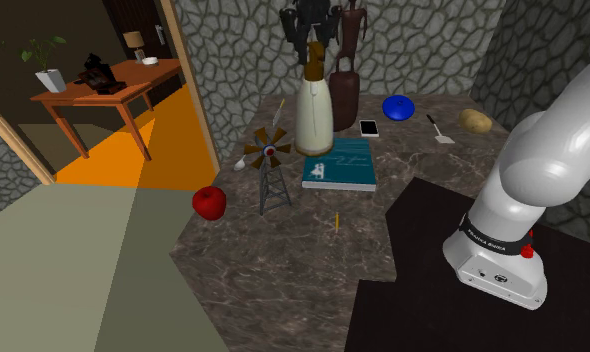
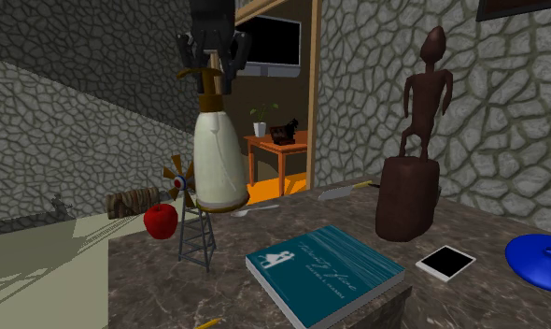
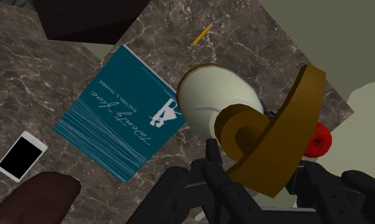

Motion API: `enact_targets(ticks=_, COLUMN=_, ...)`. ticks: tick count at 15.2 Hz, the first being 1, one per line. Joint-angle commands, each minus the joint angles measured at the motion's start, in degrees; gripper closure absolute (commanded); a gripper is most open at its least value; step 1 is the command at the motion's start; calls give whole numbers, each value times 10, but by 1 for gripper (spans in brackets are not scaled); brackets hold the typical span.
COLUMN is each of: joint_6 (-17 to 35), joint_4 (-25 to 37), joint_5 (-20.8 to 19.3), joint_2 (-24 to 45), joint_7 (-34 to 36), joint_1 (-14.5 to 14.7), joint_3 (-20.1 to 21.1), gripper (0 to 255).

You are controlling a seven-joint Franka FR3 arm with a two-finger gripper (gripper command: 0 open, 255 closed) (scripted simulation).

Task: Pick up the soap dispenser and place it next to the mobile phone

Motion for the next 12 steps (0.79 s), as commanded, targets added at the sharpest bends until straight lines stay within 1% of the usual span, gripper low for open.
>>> enact_targets(ticks=1, joint_6=-17, joint_4=21, joint_5=0, joint_2=4, joint_7=3, joint_1=0, joint_3=1, gripper=255)
enact_targets(ticks=12, joint_6=-106, joint_4=147, joint_5=-6, joint_2=40, joint_7=13, joint_1=-1, joint_3=2, gripper=255)
